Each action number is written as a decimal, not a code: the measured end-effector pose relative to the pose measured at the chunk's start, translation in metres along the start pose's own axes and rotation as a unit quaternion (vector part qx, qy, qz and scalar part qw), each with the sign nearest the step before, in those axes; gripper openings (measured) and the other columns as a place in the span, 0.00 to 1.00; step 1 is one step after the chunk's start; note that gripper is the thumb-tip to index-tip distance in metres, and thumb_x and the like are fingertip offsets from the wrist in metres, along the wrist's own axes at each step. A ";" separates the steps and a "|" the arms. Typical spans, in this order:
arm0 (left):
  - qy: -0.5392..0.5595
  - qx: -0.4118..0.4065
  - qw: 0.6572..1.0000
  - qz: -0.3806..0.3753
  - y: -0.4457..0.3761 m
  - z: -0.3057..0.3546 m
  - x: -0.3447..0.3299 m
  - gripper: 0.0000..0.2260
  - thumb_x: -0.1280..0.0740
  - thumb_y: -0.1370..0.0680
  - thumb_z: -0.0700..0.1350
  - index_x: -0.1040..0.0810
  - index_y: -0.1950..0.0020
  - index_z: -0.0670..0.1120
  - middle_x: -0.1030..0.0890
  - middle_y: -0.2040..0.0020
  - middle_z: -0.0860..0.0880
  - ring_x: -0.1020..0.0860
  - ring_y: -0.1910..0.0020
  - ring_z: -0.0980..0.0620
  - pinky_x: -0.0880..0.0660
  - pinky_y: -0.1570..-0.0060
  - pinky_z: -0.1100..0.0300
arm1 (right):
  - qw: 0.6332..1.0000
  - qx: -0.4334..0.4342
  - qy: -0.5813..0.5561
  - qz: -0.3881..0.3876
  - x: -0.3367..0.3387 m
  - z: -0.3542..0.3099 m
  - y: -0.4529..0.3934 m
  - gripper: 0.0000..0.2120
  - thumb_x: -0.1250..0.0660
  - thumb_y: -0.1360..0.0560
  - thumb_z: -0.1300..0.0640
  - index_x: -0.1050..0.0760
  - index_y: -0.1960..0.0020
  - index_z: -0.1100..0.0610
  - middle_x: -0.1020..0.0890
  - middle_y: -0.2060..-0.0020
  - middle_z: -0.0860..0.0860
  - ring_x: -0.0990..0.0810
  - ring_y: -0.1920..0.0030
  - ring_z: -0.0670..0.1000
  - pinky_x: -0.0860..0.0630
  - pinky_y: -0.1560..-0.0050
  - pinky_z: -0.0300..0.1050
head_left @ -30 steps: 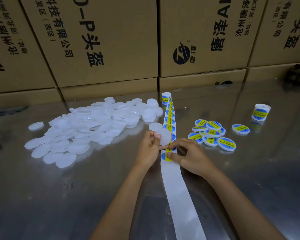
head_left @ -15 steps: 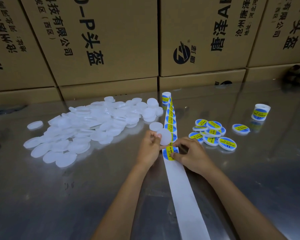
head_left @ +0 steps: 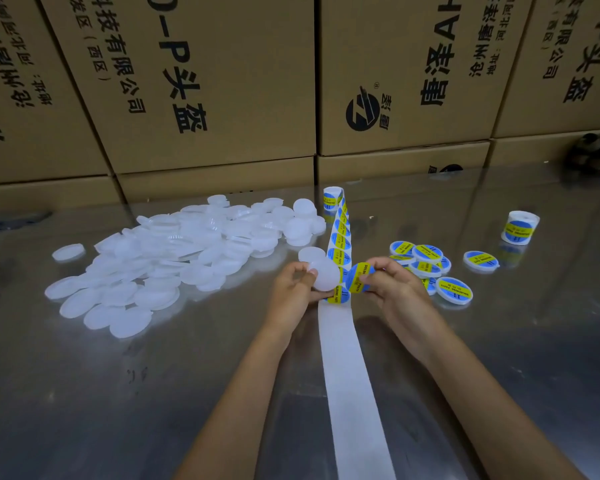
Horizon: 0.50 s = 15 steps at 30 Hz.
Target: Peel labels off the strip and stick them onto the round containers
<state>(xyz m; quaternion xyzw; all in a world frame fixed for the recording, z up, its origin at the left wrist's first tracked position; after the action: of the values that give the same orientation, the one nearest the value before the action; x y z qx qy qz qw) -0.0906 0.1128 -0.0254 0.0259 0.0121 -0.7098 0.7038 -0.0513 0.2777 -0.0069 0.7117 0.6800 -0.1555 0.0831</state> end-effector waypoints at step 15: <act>0.000 -0.079 0.986 -0.145 0.023 0.026 -0.041 0.13 0.34 0.18 0.39 0.20 0.35 0.43 0.15 0.43 0.41 0.17 0.44 0.42 0.21 0.41 0.50 | 0.960 0.176 0.181 0.122 0.006 -0.026 0.004 0.11 0.28 0.28 0.70 0.24 0.53 0.58 0.19 0.60 0.48 0.21 0.63 0.37 0.24 0.59 0.31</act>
<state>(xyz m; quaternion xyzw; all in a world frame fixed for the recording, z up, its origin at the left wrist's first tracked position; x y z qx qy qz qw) -0.0674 0.1518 0.0036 -0.0321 0.0714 -0.8014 0.5929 -0.0447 0.2914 0.0151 0.8089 0.5534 -0.1304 -0.1496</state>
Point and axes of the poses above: each hand's wrist, its own y-axis away from the middle knuckle, its own x-axis out of the back of the hand, z = x × y, the point moved 8 cm from there along -y, towards the middle knuckle
